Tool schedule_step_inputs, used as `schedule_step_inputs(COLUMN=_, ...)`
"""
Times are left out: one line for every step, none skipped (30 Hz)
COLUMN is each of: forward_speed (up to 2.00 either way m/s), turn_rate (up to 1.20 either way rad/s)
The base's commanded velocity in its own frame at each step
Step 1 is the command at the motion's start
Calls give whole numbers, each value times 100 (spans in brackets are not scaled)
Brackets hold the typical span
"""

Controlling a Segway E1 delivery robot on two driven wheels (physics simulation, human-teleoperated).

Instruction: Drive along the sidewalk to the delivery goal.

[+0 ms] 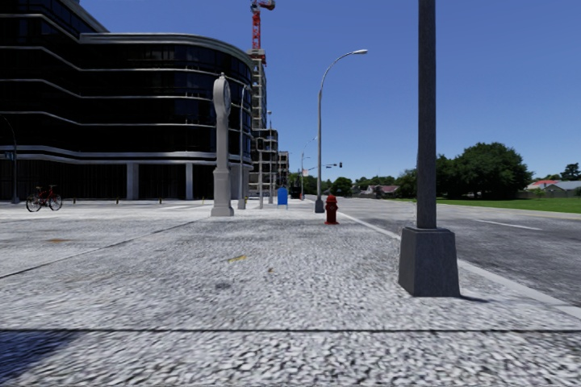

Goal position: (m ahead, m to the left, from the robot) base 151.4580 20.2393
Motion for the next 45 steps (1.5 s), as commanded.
schedule_step_inputs(forward_speed=200, turn_rate=22)
schedule_step_inputs(forward_speed=200, turn_rate=22)
schedule_step_inputs(forward_speed=200, turn_rate=22)
schedule_step_inputs(forward_speed=200, turn_rate=22)
schedule_step_inputs(forward_speed=200, turn_rate=22)
schedule_step_inputs(forward_speed=200, turn_rate=22)
schedule_step_inputs(forward_speed=200, turn_rate=22)
schedule_step_inputs(forward_speed=200, turn_rate=22)
schedule_step_inputs(forward_speed=200, turn_rate=22)
schedule_step_inputs(forward_speed=200, turn_rate=23)
schedule_step_inputs(forward_speed=200, turn_rate=28)
schedule_step_inputs(forward_speed=200, turn_rate=28)
schedule_step_inputs(forward_speed=200, turn_rate=34)
schedule_step_inputs(forward_speed=200, turn_rate=36)
schedule_step_inputs(forward_speed=200, turn_rate=36)
schedule_step_inputs(forward_speed=200, turn_rate=36)
schedule_step_inputs(forward_speed=200, turn_rate=38)
schedule_step_inputs(forward_speed=200, turn_rate=38)
schedule_step_inputs(forward_speed=200, turn_rate=49)
schedule_step_inputs(forward_speed=200, turn_rate=56)
schedule_step_inputs(forward_speed=200, turn_rate=58)
schedule_step_inputs(forward_speed=200, turn_rate=59)
schedule_step_inputs(forward_speed=200, turn_rate=59)
schedule_step_inputs(forward_speed=200, turn_rate=59)
schedule_step_inputs(forward_speed=200, turn_rate=60)
schedule_step_inputs(forward_speed=200, turn_rate=60)
schedule_step_inputs(forward_speed=200, turn_rate=60)
schedule_step_inputs(forward_speed=200, turn_rate=60)
schedule_step_inputs(forward_speed=200, turn_rate=60)
schedule_step_inputs(forward_speed=200, turn_rate=60)
schedule_step_inputs(forward_speed=200, turn_rate=60)
schedule_step_inputs(forward_speed=200, turn_rate=60)
schedule_step_inputs(forward_speed=200, turn_rate=60)
schedule_step_inputs(forward_speed=200, turn_rate=60)
schedule_step_inputs(forward_speed=200, turn_rate=60)
schedule_step_inputs(forward_speed=200, turn_rate=60)
schedule_step_inputs(forward_speed=200, turn_rate=60)
schedule_step_inputs(forward_speed=200, turn_rate=60)
schedule_step_inputs(forward_speed=200, turn_rate=60)
schedule_step_inputs(forward_speed=200, turn_rate=60)
schedule_step_inputs(forward_speed=200, turn_rate=59)
schedule_step_inputs(forward_speed=200, turn_rate=58)
schedule_step_inputs(forward_speed=200, turn_rate=47)
schedule_step_inputs(forward_speed=200, turn_rate=31)
schedule_step_inputs(forward_speed=200, turn_rate=15)
